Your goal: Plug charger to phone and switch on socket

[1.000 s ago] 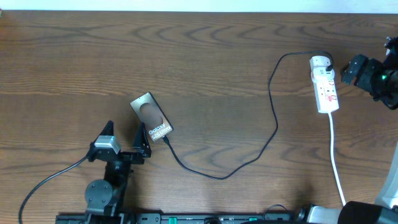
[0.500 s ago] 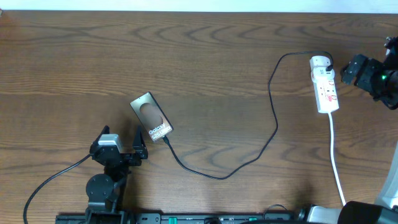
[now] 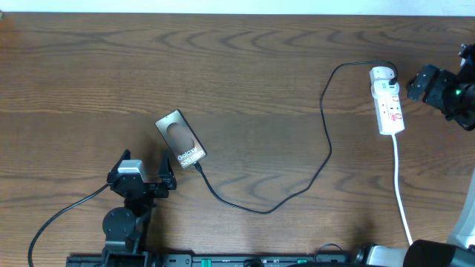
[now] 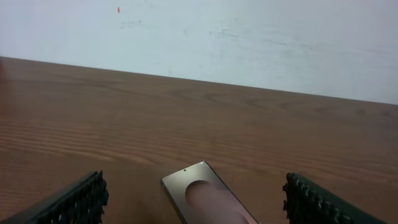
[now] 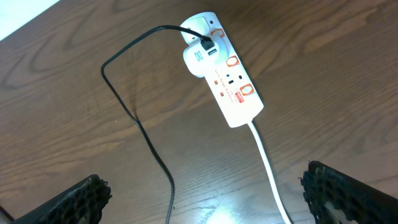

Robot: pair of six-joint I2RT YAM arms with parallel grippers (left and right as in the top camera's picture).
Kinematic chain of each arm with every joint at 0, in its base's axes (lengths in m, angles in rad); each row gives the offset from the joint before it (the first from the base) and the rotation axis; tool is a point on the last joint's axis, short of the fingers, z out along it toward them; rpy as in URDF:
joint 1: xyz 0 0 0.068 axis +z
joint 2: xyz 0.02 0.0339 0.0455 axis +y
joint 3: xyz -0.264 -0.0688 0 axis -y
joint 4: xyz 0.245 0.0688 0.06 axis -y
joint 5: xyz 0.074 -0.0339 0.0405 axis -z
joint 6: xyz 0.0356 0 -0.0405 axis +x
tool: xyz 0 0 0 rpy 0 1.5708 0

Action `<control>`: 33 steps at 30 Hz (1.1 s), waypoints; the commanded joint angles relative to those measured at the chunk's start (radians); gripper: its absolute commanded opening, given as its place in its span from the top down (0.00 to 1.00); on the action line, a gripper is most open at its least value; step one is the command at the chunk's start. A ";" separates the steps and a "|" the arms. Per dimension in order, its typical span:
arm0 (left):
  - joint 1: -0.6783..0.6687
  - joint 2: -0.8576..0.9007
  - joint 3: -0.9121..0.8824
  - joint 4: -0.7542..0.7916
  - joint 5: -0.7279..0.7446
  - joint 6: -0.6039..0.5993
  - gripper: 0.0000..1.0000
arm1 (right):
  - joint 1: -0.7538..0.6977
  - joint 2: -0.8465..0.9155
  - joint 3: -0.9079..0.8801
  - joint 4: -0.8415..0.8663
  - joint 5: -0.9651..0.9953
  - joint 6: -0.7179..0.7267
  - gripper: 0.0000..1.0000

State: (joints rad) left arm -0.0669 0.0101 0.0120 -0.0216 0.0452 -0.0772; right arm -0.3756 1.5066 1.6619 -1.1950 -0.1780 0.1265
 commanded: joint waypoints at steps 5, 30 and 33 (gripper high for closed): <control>0.005 -0.006 -0.008 -0.051 -0.039 0.014 0.11 | 0.003 -0.003 0.006 -0.002 0.008 0.011 0.01; 0.005 -0.006 -0.008 -0.051 -0.038 0.014 0.11 | 0.263 -0.242 -0.352 0.552 -0.038 -0.047 0.01; 0.005 -0.006 -0.008 -0.051 -0.038 0.014 0.11 | 0.393 -0.350 -0.549 0.863 -0.037 -0.145 0.01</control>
State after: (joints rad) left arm -0.0669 0.0101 0.0166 -0.0265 0.0444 -0.0769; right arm -0.0818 1.2564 1.2507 -0.4644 -0.1978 0.0856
